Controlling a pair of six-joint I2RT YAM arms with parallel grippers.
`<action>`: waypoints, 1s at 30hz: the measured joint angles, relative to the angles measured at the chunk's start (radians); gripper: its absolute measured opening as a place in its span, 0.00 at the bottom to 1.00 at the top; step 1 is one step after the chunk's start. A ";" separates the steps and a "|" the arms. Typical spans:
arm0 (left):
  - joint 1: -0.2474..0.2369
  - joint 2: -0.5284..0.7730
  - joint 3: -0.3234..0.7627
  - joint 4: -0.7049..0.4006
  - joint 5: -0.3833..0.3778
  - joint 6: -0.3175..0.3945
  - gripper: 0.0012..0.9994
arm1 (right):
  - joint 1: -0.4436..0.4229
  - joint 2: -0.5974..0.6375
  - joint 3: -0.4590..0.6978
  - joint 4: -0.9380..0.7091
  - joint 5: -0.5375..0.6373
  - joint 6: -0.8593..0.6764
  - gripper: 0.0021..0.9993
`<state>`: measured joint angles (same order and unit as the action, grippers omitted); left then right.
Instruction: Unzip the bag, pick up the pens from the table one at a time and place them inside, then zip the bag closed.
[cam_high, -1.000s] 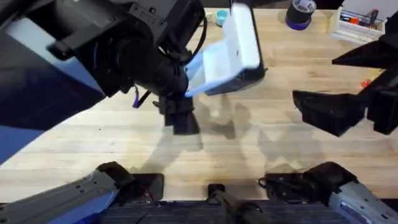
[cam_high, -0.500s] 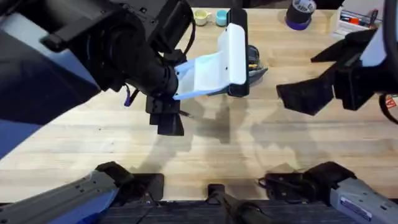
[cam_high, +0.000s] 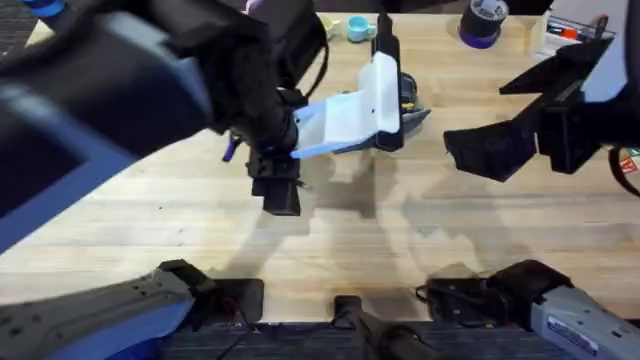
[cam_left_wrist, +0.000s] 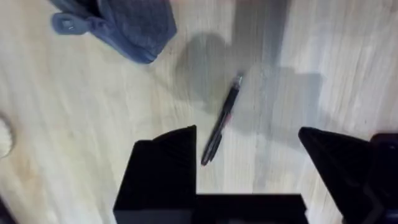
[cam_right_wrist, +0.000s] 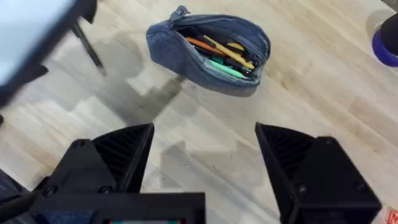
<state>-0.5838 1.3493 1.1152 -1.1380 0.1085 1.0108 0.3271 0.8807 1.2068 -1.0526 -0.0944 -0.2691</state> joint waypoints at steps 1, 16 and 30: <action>0.000 0.024 0.000 0.005 0.000 0.000 0.99 | 0.000 0.000 0.000 0.000 0.000 0.000 1.00; 0.072 0.287 0.000 0.070 0.074 0.077 1.00 | 0.000 0.000 0.000 0.001 -0.003 0.000 1.00; 0.161 0.330 0.000 0.108 0.102 0.265 1.00 | 0.000 0.000 0.000 0.004 -0.003 0.000 1.00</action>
<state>-0.4225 1.6797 1.1152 -1.0302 0.2104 1.2754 0.3271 0.8806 1.2068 -1.0485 -0.0975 -0.2695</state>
